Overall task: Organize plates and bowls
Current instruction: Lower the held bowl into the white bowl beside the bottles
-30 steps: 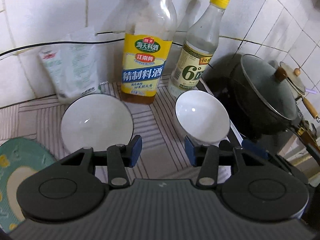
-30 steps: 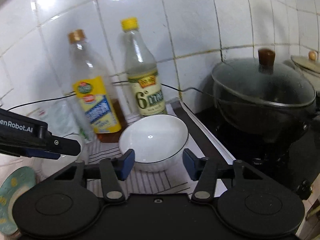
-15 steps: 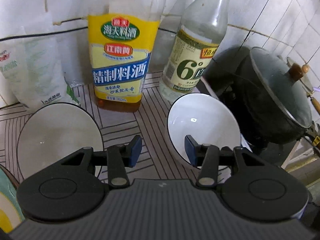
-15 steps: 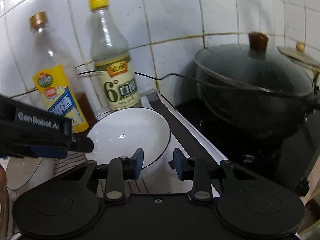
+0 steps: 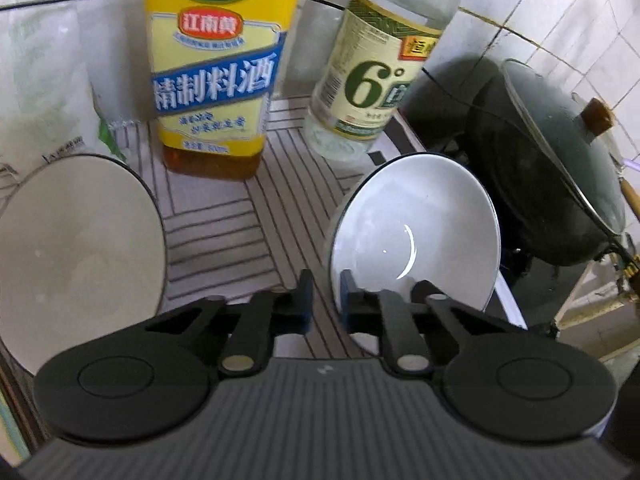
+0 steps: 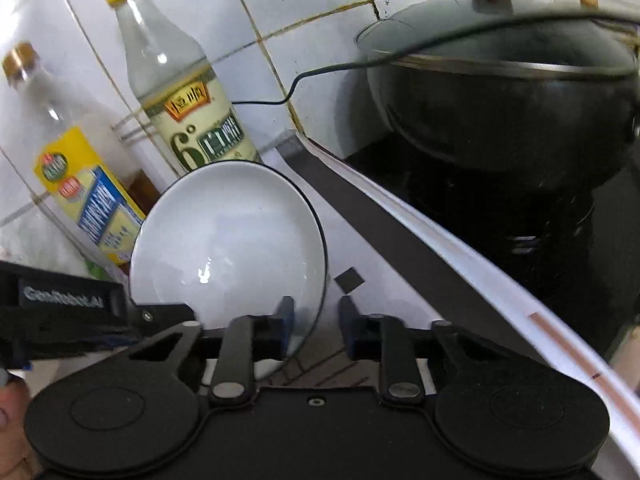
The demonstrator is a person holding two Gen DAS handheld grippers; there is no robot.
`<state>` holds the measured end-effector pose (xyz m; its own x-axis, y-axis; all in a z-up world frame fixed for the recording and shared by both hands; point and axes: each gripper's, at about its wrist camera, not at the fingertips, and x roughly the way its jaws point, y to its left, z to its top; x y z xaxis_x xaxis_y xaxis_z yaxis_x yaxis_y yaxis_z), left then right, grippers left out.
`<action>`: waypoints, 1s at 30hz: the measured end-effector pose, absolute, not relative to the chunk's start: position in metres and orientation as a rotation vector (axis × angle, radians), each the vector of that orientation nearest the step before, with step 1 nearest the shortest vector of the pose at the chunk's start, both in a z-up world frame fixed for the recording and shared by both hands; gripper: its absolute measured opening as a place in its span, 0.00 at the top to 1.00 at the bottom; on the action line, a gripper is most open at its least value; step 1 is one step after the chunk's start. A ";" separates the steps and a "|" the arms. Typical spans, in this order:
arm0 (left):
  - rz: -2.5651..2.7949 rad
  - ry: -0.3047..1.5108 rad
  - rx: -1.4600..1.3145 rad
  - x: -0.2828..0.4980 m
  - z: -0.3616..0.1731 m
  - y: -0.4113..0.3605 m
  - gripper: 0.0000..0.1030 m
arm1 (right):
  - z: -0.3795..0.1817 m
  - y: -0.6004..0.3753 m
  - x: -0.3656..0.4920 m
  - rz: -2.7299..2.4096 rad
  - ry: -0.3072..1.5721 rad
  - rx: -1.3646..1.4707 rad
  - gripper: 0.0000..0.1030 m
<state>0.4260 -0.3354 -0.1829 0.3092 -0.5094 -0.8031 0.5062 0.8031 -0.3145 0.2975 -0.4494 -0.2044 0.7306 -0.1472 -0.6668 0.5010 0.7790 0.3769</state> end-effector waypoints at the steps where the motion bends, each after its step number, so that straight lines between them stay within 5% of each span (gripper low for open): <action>1: -0.679 1.051 -0.015 0.425 -0.183 -0.334 0.93 | -0.206 -0.449 0.297 -0.371 0.661 0.585 0.83; 30: -0.653 1.053 0.058 0.349 -0.096 -0.257 0.91 | -0.133 -0.405 0.227 -0.179 0.663 0.633 0.81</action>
